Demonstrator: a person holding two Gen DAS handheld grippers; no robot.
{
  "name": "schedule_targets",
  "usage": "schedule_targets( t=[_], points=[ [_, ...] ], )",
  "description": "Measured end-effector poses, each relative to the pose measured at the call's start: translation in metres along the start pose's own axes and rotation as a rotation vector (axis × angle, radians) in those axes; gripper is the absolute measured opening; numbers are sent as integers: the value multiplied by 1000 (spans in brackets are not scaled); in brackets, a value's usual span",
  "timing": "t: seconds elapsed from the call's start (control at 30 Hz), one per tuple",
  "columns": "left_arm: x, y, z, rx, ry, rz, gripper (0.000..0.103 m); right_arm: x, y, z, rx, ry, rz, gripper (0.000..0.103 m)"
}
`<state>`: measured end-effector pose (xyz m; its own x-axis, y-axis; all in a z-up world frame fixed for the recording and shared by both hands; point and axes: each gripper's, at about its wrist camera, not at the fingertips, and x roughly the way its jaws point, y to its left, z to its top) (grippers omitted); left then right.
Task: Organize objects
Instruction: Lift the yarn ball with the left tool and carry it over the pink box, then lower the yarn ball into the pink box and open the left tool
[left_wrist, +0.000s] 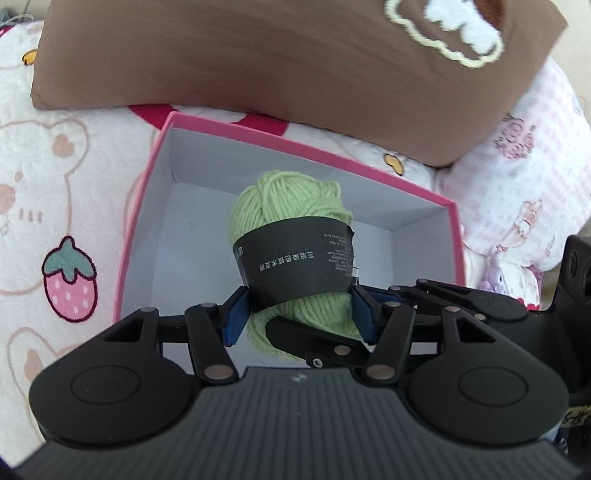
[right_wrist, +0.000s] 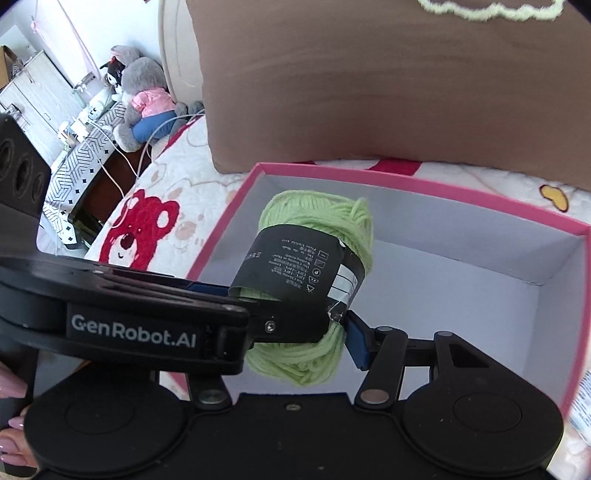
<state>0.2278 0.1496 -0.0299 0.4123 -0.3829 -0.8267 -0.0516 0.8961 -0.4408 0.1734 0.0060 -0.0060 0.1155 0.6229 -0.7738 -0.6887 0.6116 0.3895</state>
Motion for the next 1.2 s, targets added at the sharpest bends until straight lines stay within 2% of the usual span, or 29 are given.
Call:
schedule_targets(
  t=[0.2,0.33,0.4,0.5,0.57,0.67,0.7,0.73,0.8,0.9,1.07,1.2],
  points=[
    [17,18,6,-32,9,16,56,26,-9,7,-10,25,27,61],
    [24,22,5,-36,21,-1,55,30,-11,5,-57,36,37,61],
    [28,23,6,-35,24,7,55,33,-15,6,-34,47,43,61],
    [35,26,6,-48,42,10,54,40,-16,6,-26,84,34,66],
    [40,25,5,-33,69,34,54,40,-13,4,-57,123,14,69],
    [45,23,4,3,86,68,53,36,-9,-4,-113,121,0,69],
    [46,23,4,1,84,67,53,37,-8,-6,-128,126,-1,65],
    [46,23,5,-2,83,69,52,39,-5,-9,-146,135,-10,56],
    [46,21,5,10,74,90,52,42,1,-12,-177,132,-40,54],
    [45,21,6,17,68,117,51,47,3,-10,-145,118,-58,50],
    [34,24,10,-10,57,130,51,50,6,-4,-134,96,-47,49],
    [26,27,13,-41,48,100,48,52,6,2,-142,80,-62,48]
  ],
)
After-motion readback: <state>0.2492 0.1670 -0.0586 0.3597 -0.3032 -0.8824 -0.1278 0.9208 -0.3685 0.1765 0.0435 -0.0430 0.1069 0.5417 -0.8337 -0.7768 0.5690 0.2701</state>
